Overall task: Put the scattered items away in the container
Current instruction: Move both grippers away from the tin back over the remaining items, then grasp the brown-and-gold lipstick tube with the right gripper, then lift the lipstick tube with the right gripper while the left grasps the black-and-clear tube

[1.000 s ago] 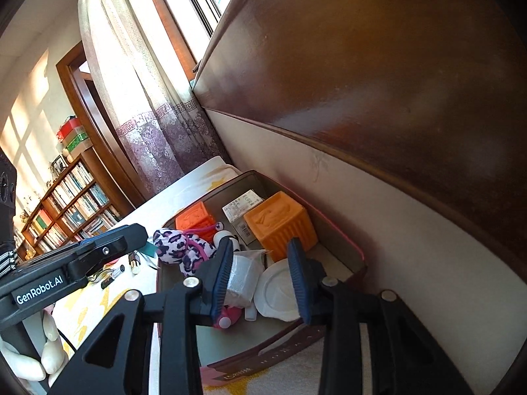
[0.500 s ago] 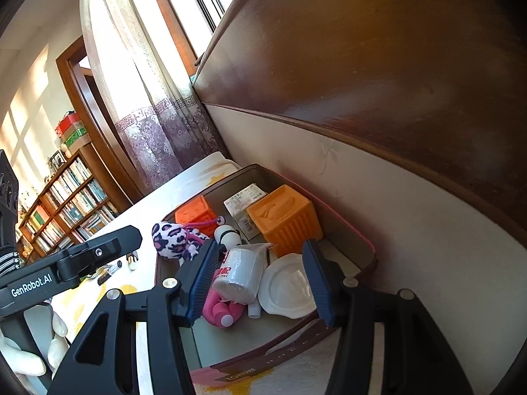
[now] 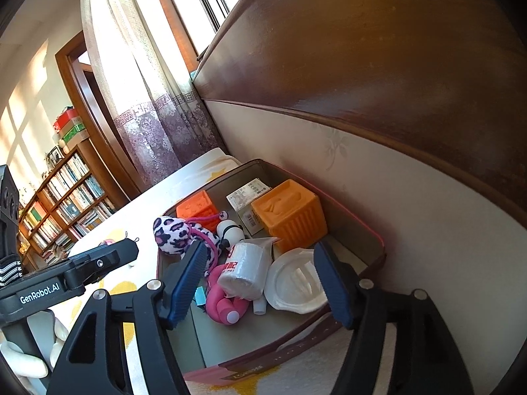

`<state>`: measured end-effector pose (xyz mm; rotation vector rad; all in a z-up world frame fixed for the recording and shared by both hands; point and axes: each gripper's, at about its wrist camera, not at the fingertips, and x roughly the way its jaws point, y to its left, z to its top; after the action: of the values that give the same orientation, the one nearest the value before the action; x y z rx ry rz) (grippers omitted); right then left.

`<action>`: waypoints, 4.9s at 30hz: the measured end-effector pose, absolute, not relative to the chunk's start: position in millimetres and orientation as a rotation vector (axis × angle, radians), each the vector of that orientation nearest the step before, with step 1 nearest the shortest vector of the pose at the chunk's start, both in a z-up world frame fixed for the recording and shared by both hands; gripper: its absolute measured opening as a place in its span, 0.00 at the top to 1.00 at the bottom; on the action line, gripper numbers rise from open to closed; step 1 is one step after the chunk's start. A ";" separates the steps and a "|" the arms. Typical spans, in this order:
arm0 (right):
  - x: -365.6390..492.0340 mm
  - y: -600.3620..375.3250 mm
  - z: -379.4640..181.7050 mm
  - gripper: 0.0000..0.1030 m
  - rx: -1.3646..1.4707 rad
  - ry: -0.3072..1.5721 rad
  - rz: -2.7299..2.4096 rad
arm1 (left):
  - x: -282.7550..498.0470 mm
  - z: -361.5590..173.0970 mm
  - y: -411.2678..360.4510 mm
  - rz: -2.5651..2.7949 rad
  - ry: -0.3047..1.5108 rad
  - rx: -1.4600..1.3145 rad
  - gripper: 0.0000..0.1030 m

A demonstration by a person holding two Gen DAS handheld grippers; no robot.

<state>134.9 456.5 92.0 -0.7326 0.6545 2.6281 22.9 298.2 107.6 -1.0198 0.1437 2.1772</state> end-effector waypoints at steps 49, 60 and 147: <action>87.8 369.2 111.1 0.24 -0.801 0.462 2.764 | -44.4 70.2 129.4 2.434 -0.067 -1.191 0.26; 29.9 303.0 118.4 0.24 -0.911 0.338 2.968 | -69.3 59.1 47.0 2.542 -0.223 -1.244 0.26; -105.0 308.7 69.0 0.79 -1.136 0.410 2.820 | -140.7 9.5 169.1 2.670 -0.013 -1.408 0.21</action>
<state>-105.0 308.7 69.0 -1.1357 0.4099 2.8198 -140.7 169.1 9.5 -1.4081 -0.0128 2.6696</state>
